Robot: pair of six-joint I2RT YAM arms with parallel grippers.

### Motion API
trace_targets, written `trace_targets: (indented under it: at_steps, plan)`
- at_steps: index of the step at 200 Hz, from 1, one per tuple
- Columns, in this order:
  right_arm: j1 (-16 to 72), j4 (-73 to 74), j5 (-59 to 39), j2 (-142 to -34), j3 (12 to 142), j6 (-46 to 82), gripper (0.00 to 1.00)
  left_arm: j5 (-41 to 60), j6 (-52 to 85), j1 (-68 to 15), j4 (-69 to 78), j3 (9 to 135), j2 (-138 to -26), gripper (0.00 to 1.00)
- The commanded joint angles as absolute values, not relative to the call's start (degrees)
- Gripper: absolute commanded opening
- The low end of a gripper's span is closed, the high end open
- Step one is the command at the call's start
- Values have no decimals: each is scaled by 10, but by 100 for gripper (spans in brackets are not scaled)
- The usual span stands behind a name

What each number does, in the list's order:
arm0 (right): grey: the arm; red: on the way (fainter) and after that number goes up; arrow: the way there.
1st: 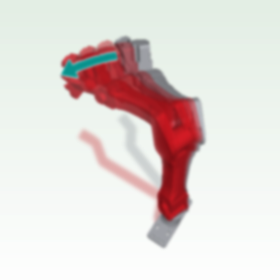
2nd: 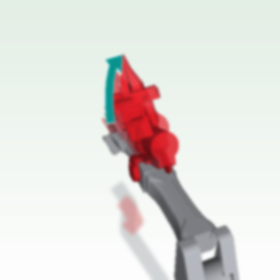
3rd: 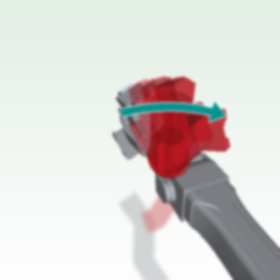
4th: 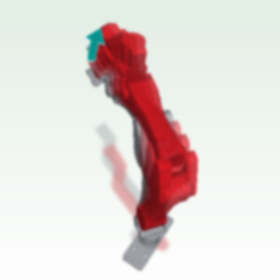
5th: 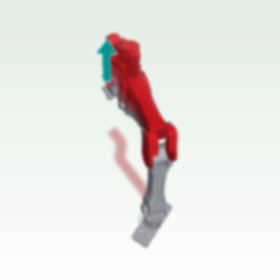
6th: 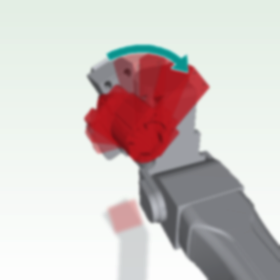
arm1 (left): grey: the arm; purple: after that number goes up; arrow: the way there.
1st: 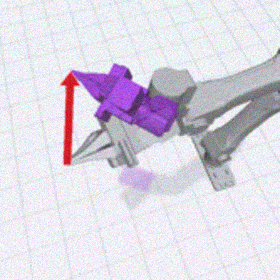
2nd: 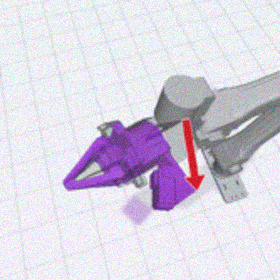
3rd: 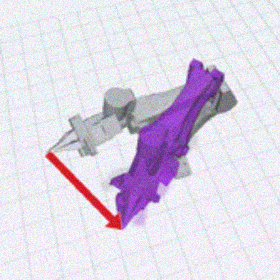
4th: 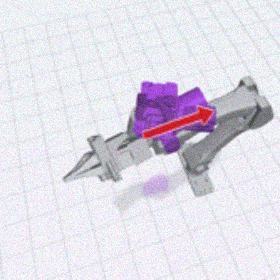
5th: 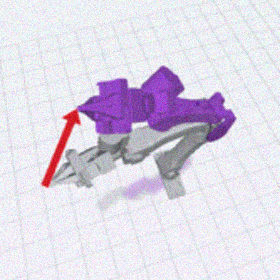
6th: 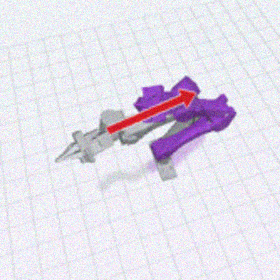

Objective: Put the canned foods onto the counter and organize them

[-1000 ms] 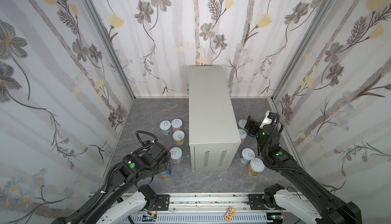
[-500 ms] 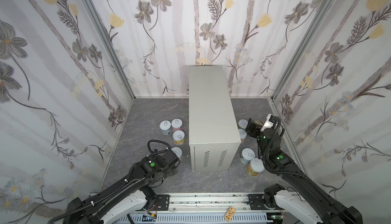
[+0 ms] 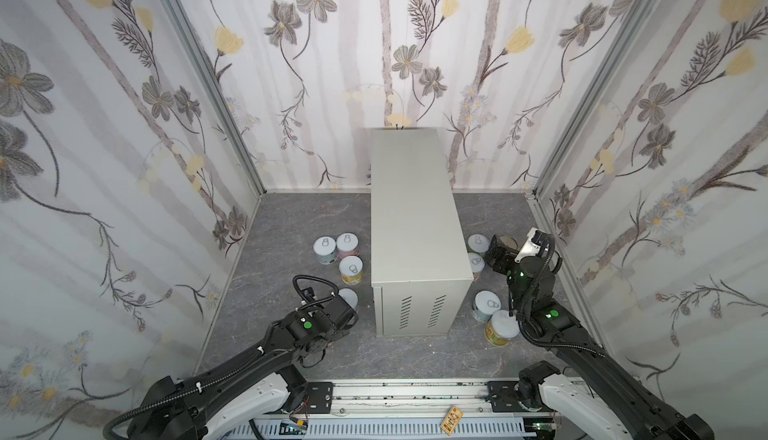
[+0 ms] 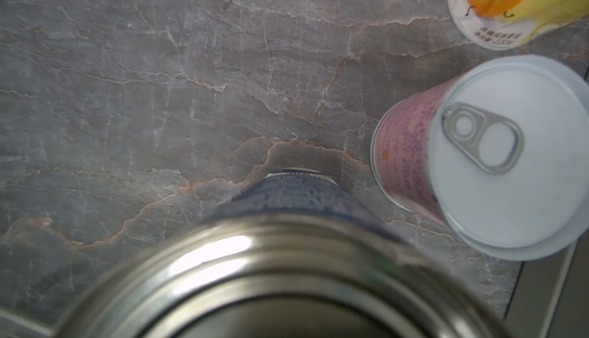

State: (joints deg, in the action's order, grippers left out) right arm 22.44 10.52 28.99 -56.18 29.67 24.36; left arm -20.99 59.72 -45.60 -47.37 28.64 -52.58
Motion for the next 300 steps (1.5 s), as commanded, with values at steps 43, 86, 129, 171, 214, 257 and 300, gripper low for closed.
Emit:
trace_targets:
  at_steps: [43, 86, 129, 171, 214, 257, 300]
  plan:
    - [224, 118, 305, -554, 293, 242, 100, -230, 572, -455, -470, 284, -526, 79]
    - [224, 124, 302, -558, 293, 243, 100, -248, 566, -454, -498, 280, -479, 65]
    - [224, 132, 296, -555, 294, 240, 100, -259, 562, -454, -542, 310, -456, 39]
    - [223, 142, 284, -545, 293, 234, 100, -280, 544, -454, -580, 387, -467, 0]
    - [224, 149, 258, -523, 293, 217, 100, -303, 492, -450, -618, 489, -500, 0]
    - [224, 154, 234, -493, 293, 204, 100, -305, 437, -432, -643, 619, -572, 0]
    - [224, 147, 207, -467, 318, 199, 100, -321, 350, -419, -611, 742, -649, 0]
